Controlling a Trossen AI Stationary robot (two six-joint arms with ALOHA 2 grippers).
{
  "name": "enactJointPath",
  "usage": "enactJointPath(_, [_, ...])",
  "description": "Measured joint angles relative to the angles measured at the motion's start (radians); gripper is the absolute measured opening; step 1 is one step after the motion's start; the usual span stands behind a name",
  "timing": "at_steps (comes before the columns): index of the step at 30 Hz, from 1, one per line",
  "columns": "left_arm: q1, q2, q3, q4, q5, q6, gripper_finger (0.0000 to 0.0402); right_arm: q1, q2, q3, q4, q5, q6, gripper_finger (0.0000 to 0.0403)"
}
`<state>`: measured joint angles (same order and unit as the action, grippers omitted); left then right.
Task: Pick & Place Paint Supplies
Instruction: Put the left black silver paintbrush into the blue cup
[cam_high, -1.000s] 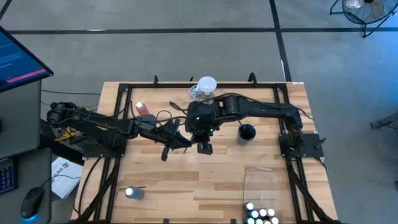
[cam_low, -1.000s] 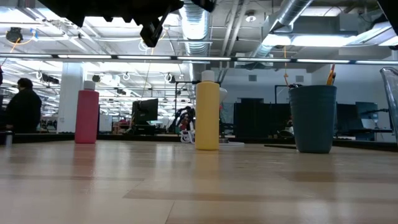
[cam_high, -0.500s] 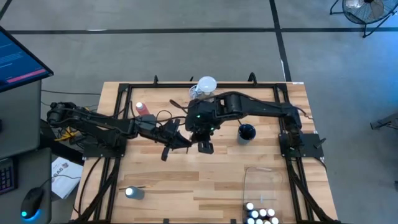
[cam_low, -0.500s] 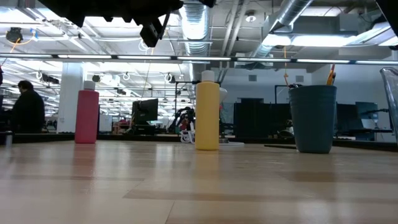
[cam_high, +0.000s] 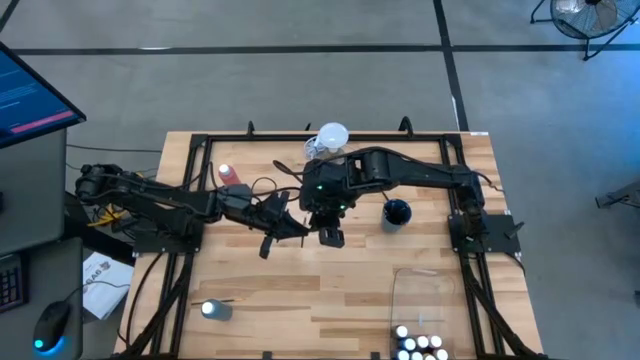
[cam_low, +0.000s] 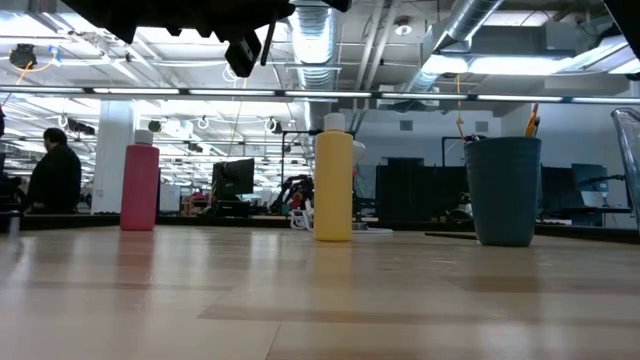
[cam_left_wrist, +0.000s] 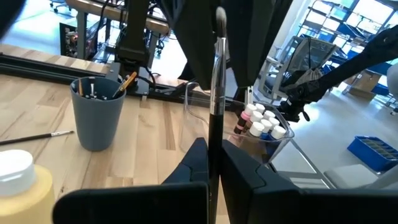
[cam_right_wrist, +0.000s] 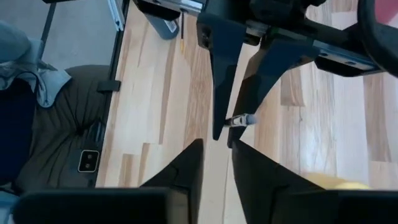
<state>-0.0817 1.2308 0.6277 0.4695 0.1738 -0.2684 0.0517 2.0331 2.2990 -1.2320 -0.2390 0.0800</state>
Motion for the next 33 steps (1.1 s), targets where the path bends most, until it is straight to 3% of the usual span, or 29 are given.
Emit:
enactJointPath(15, [0.013, 0.0, 0.0, -0.078, 0.122, -0.018, 0.0, -0.042, 0.0, 0.002, -0.054, 0.0, 0.053, 0.0214])
enactJointPath(21, [0.031, 0.0, 0.0, -0.089, 0.131, -0.021, 0.0, -0.041, 0.0, 0.017, -0.009, -0.02, 0.055, 0.022])
enactJointPath(33, [0.03, 0.0, 0.0, -0.087, 0.137, -0.024, 0.0, -0.048, 0.001, 0.016, 0.054, -0.024, 0.04, 0.019])
